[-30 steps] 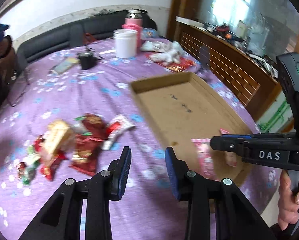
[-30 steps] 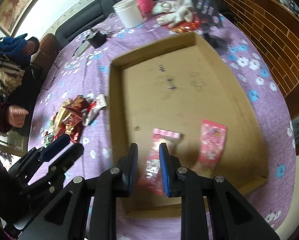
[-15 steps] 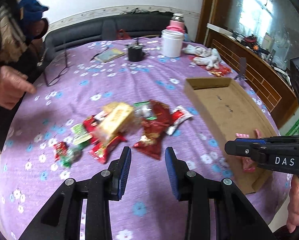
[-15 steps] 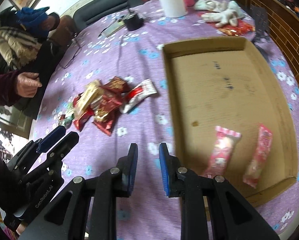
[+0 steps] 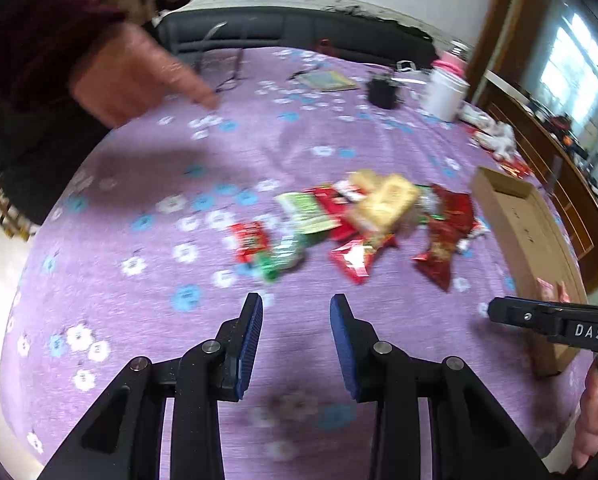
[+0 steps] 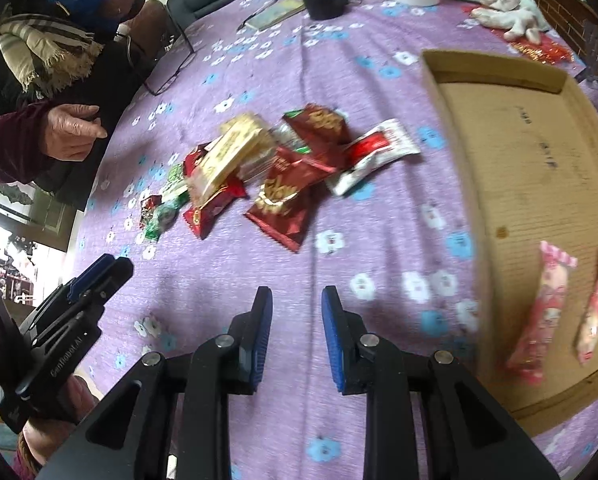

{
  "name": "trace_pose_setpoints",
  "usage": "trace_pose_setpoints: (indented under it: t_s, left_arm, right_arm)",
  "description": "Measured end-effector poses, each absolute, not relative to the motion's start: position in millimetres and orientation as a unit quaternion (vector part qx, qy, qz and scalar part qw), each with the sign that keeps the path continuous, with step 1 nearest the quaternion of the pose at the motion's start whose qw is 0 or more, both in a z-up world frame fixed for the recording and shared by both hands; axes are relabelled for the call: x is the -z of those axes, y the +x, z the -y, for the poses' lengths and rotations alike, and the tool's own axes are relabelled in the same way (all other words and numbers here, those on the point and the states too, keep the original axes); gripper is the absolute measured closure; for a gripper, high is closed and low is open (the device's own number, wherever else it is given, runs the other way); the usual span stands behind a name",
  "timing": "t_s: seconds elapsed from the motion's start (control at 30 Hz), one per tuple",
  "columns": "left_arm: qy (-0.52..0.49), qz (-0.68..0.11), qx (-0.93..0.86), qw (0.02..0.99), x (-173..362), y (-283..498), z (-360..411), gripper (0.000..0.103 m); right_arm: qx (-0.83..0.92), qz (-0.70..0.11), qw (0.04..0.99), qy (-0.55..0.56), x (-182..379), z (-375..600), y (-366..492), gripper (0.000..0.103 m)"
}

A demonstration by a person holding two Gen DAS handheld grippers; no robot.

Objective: Organize snacks
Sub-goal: 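Grasp the red triangular wrapped snack with the right tool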

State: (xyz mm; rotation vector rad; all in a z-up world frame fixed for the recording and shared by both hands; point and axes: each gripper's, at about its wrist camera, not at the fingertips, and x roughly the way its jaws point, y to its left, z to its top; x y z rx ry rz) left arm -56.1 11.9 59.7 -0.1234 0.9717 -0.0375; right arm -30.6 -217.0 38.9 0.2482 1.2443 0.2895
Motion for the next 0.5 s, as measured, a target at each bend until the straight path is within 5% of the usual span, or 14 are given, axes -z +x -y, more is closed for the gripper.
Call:
trace_pose_setpoints:
  t_s: [0.5]
  left_arm:
    - [-0.042, -0.468, 0.022, 0.883, -58.6, -58.9, -64.2, 0.066]
  right_arm:
    - [-0.069, -0.591, 0.791, 0.145, -12.8, 184.5, 36.3, 0.058]
